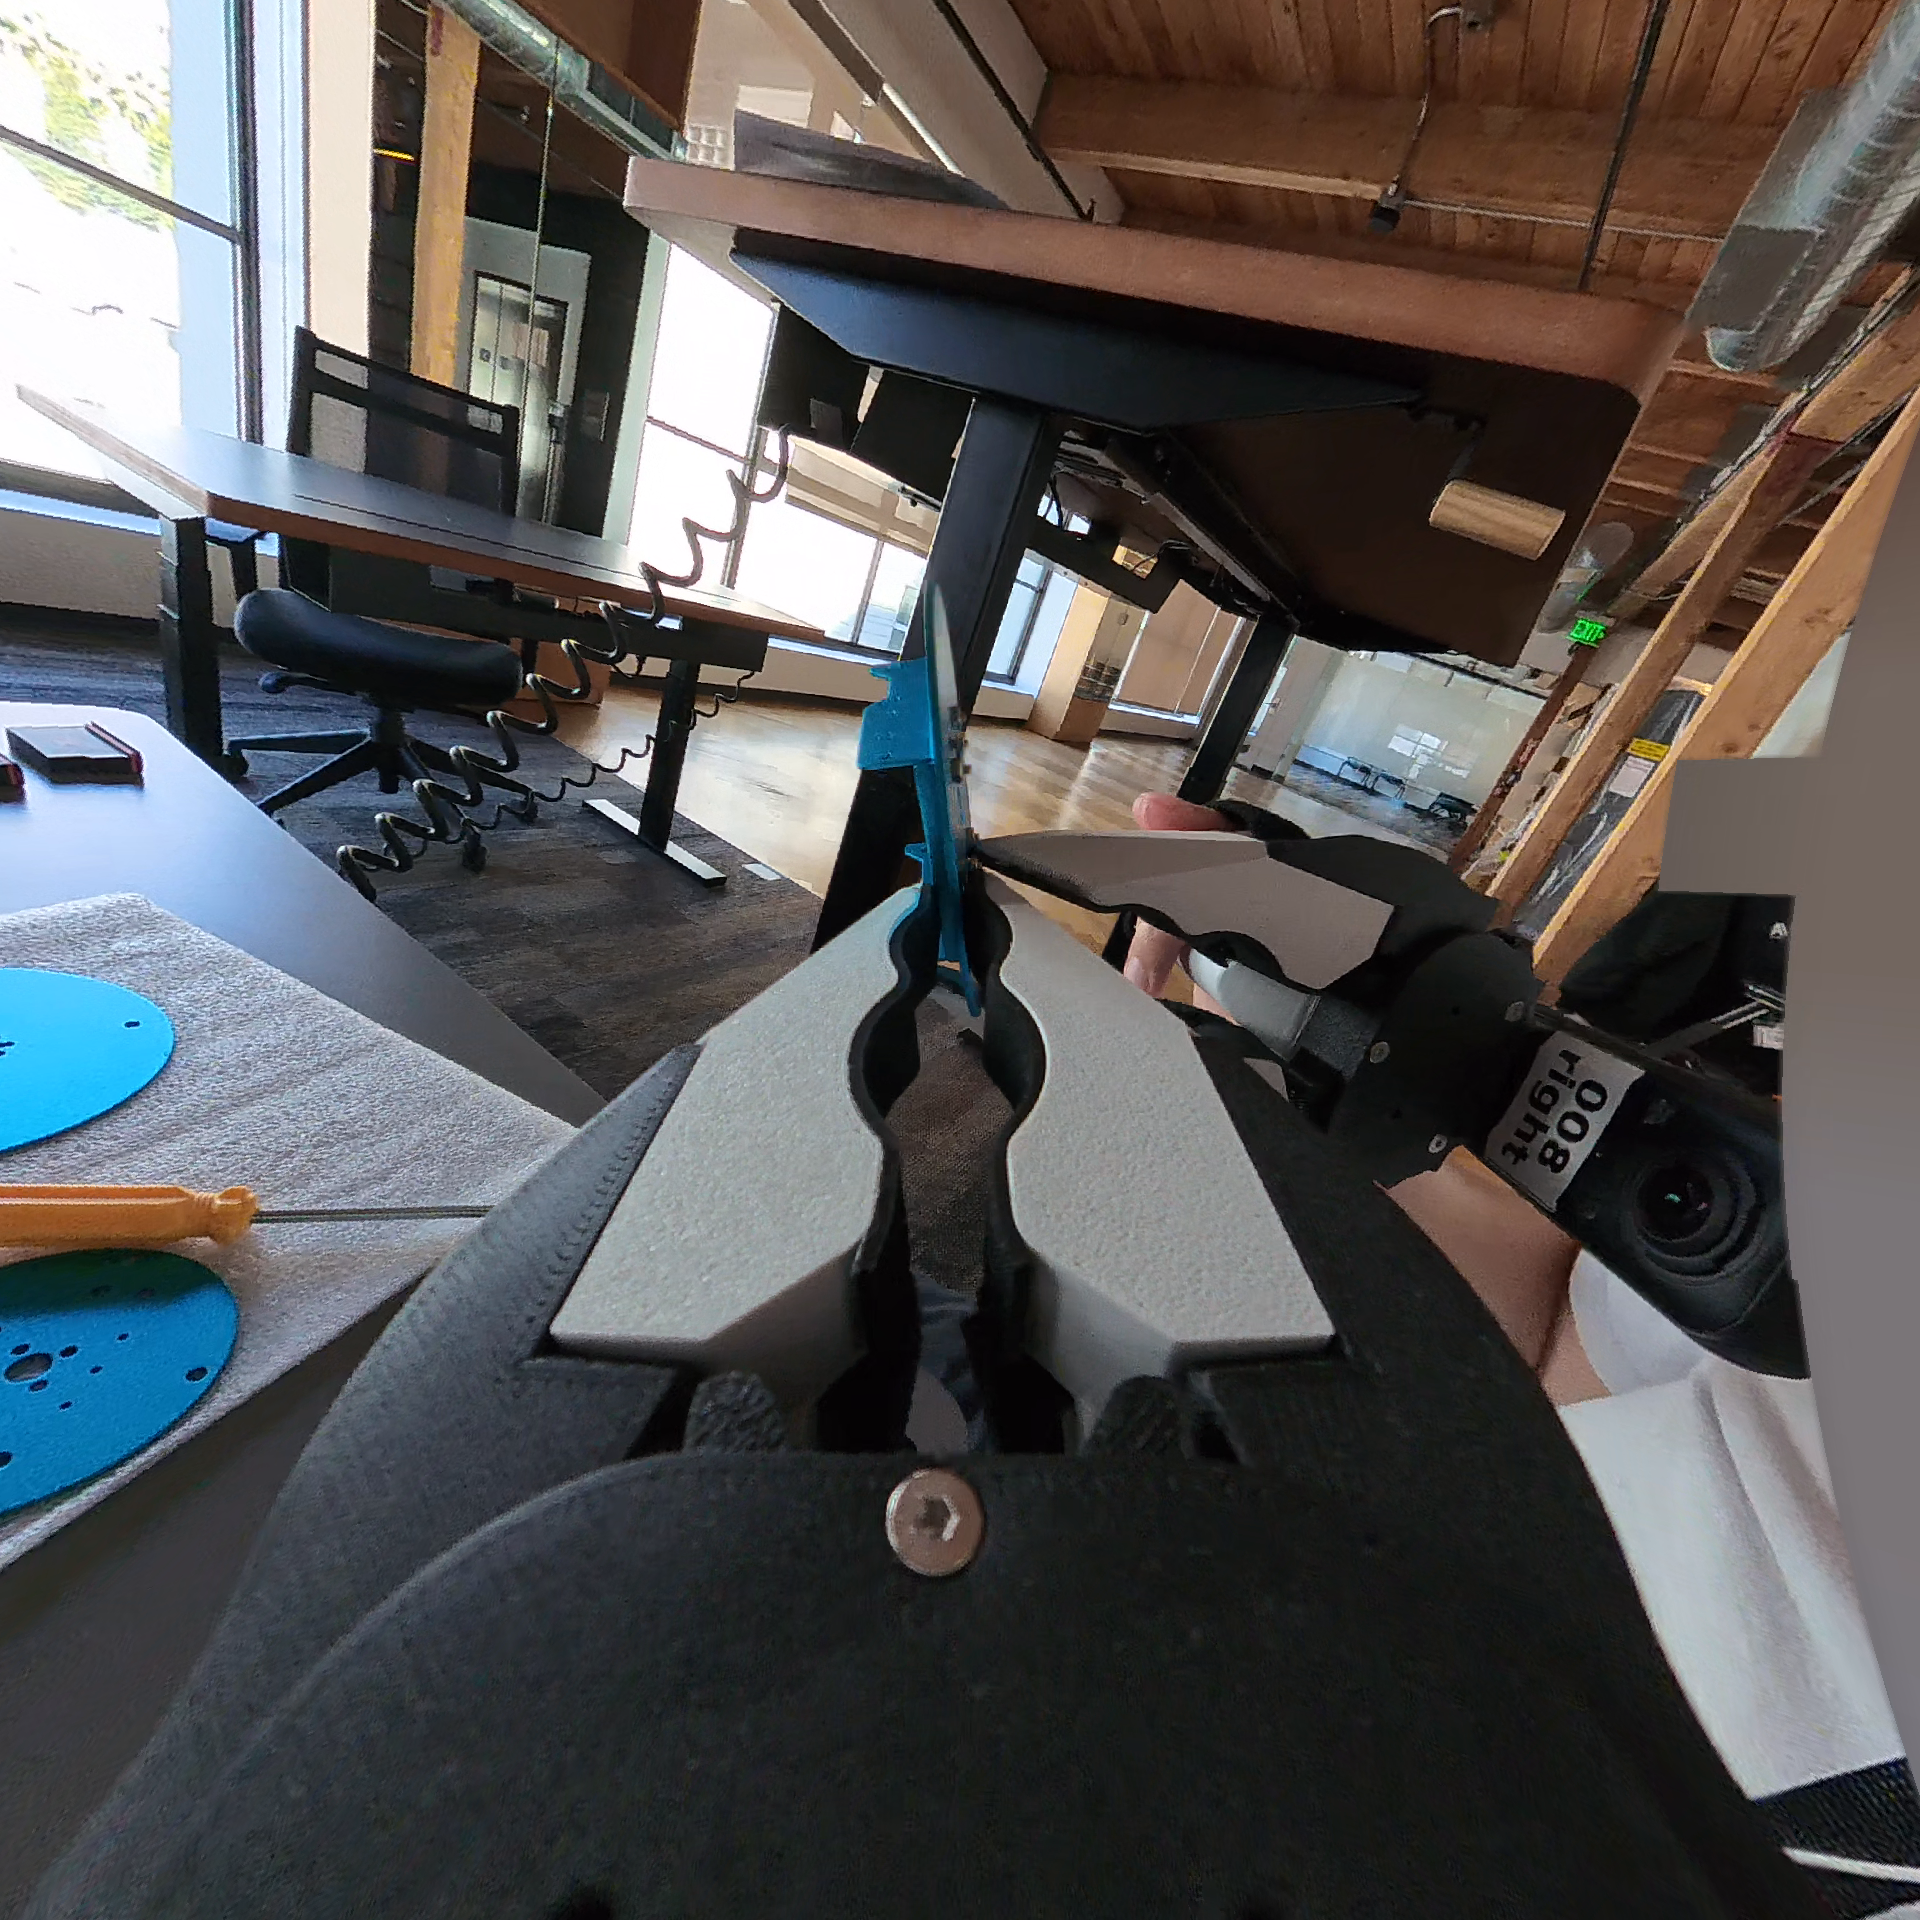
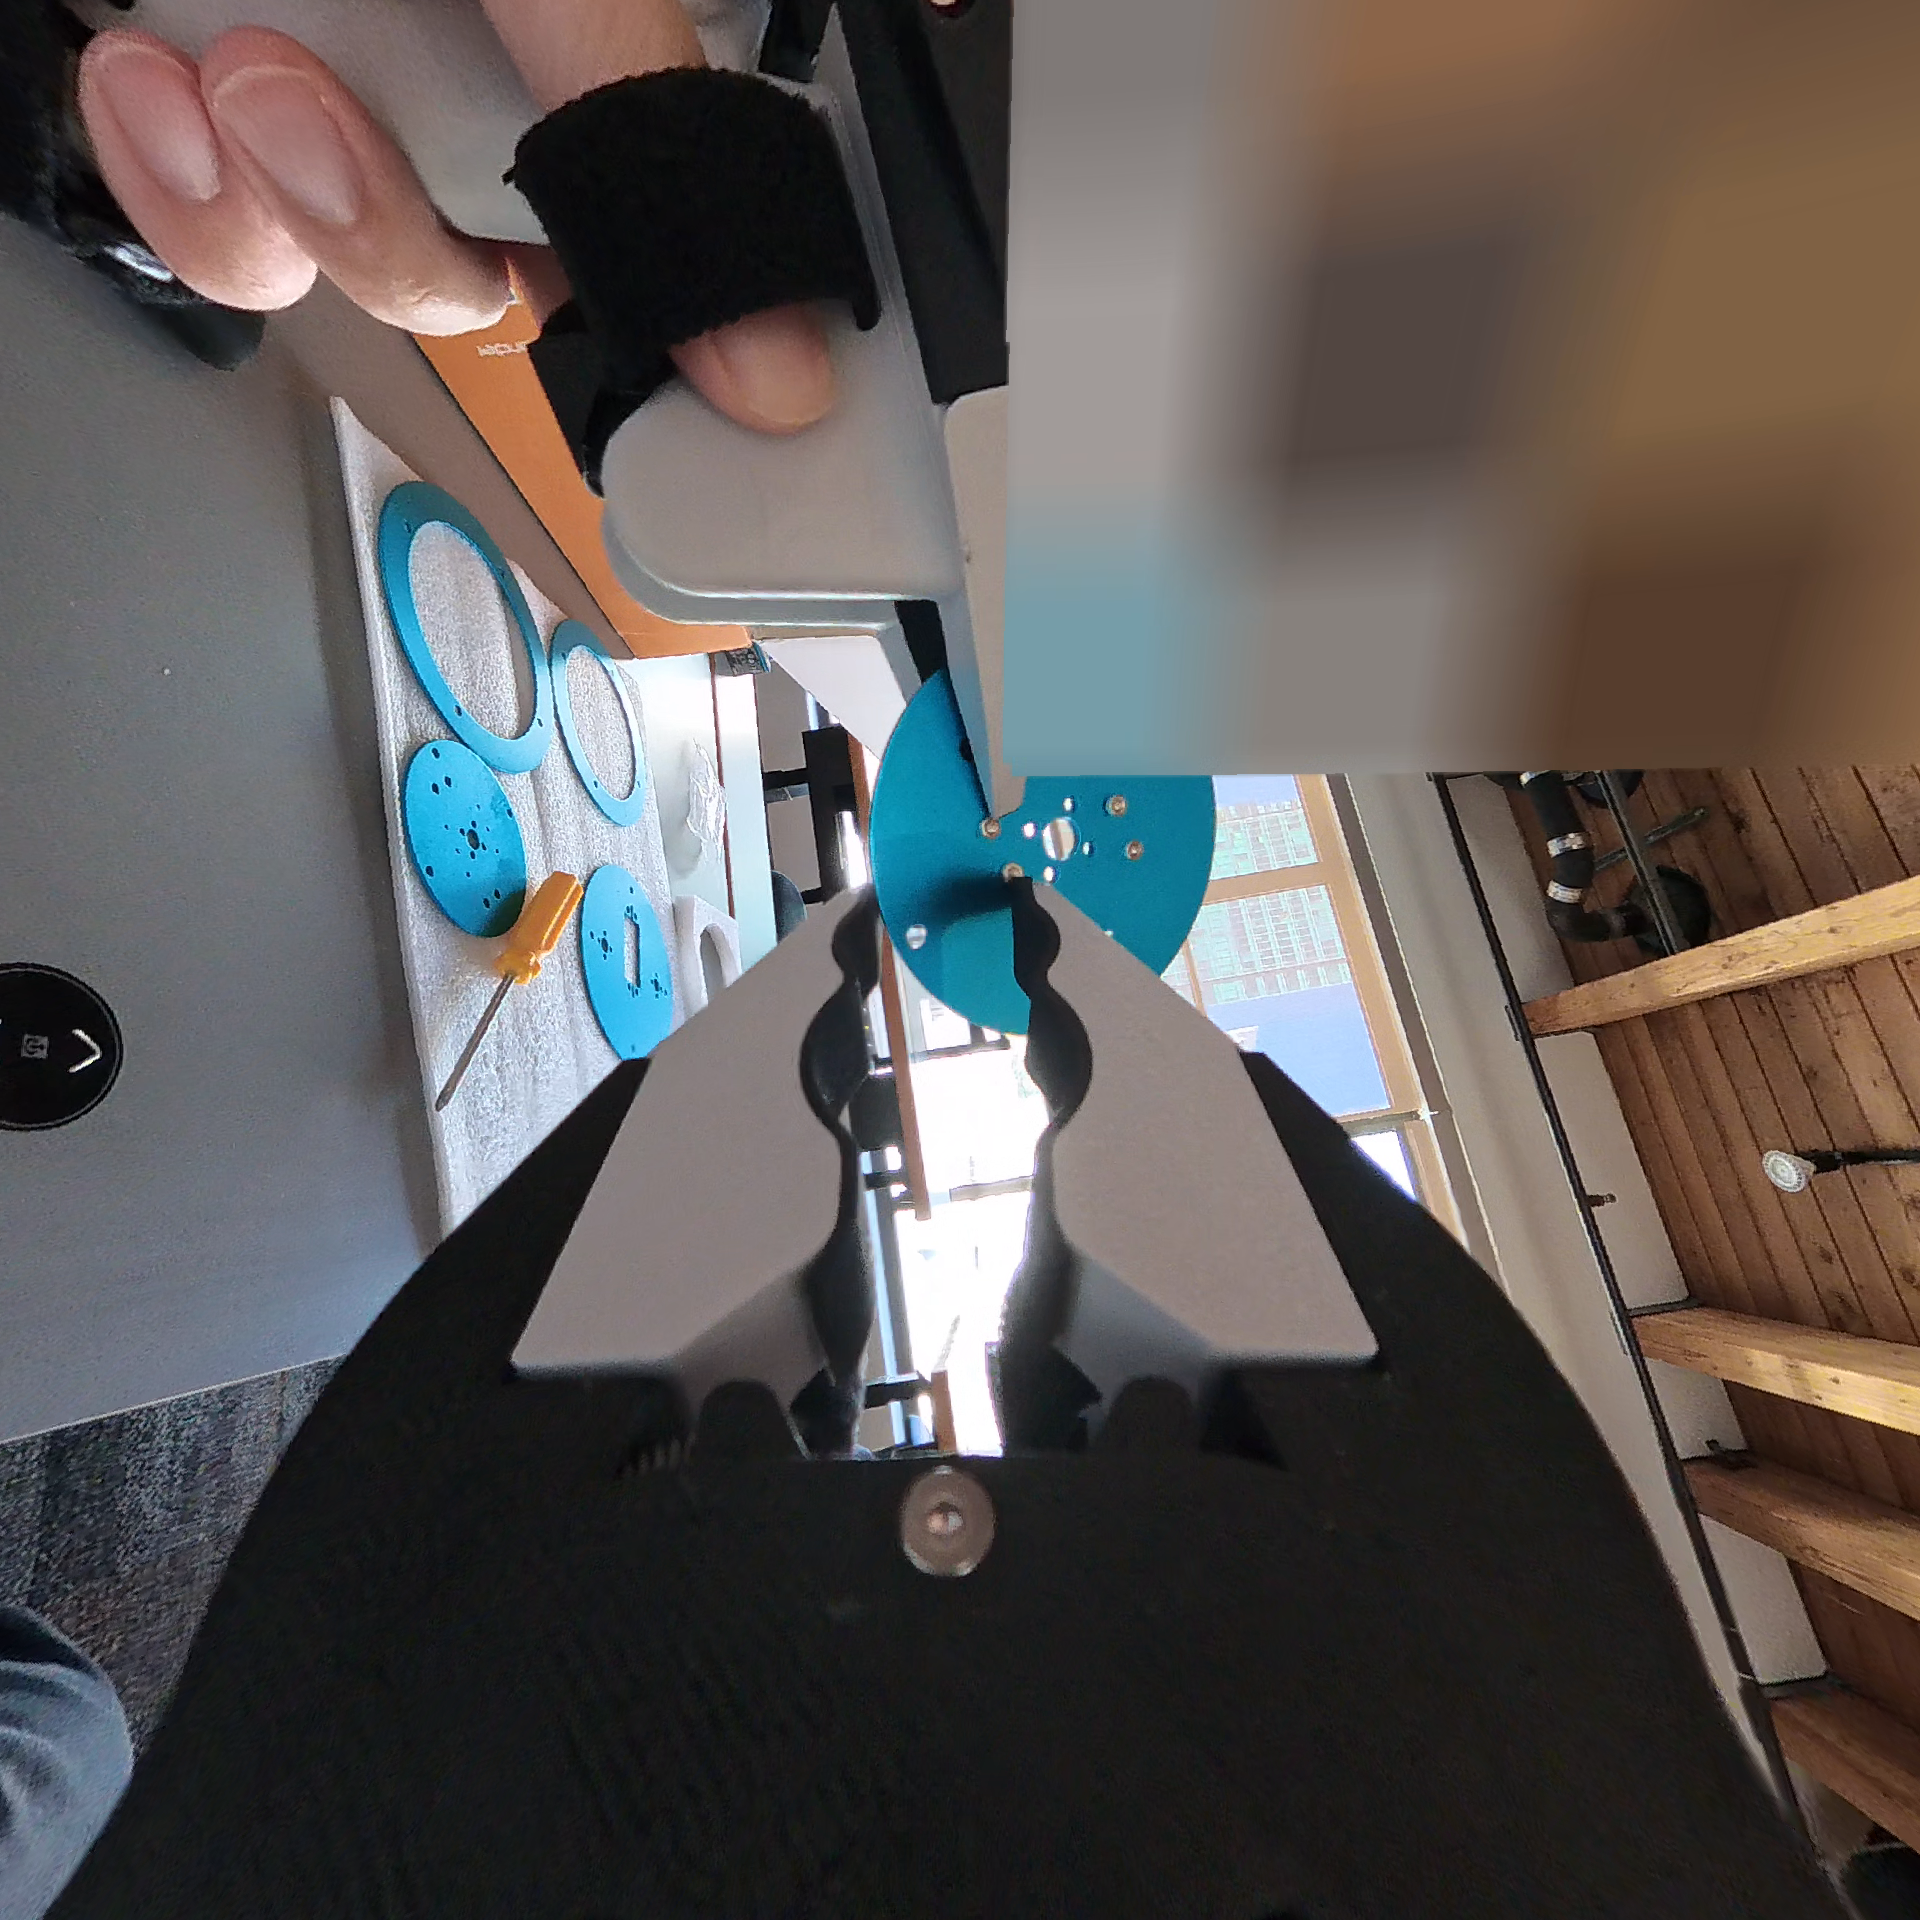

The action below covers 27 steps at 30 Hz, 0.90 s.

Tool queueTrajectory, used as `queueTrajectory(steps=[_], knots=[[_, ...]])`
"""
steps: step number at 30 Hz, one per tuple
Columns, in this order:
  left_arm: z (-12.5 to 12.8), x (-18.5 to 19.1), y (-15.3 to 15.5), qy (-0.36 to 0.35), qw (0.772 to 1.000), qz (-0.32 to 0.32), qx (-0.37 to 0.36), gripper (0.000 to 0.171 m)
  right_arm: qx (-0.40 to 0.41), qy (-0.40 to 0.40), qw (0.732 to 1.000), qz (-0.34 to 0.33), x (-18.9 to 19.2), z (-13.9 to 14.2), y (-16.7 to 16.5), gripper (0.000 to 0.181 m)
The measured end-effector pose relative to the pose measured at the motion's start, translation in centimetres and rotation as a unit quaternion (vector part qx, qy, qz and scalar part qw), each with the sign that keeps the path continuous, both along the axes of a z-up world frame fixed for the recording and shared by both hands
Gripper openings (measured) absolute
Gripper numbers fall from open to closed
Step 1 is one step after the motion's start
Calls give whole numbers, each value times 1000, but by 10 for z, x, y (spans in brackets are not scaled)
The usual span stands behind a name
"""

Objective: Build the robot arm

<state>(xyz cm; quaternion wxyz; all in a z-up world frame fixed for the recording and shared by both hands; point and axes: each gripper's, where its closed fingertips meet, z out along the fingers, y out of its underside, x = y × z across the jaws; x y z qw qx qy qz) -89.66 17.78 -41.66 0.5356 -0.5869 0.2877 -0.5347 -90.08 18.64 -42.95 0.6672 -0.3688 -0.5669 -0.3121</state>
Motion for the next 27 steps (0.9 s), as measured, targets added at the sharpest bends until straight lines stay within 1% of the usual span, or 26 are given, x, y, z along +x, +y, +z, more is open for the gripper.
queueTrajectory(steps=[2,6,8,10,11,14,18,24,26,27], knots=[[1,-1,1,-2,1000,8,4,3,5,0,1000,1,-1,0,-1,18],[2,-1,2,-9,1000,16,8,3,8,11,1000,-9,0,2,0,19],[4,-1,0,-11,1000,16,11,3,16,37,999,-11,2,6,1,26],[2,0,0,2,1000,23,20,3,24,41,999,-14,2,8,1,36],[2,0,0,8,999,26,24,3,28,34,999,-15,2,8,1,38],[3,1,0,11,999,32,32,2,22,19,1000,-11,0,4,2,27],[2,1,0,17,998,43,43,2,17,17,1000,-13,1,3,3,26],[5,2,-1,24,997,51,59,3,32,19,999,-14,1,5,1,26],[5,2,-1,24,996,56,60,3,28,22,999,-13,2,5,1,24],[5,1,0,22,996,60,60,3,19,26,999,-11,2,4,1,20]])
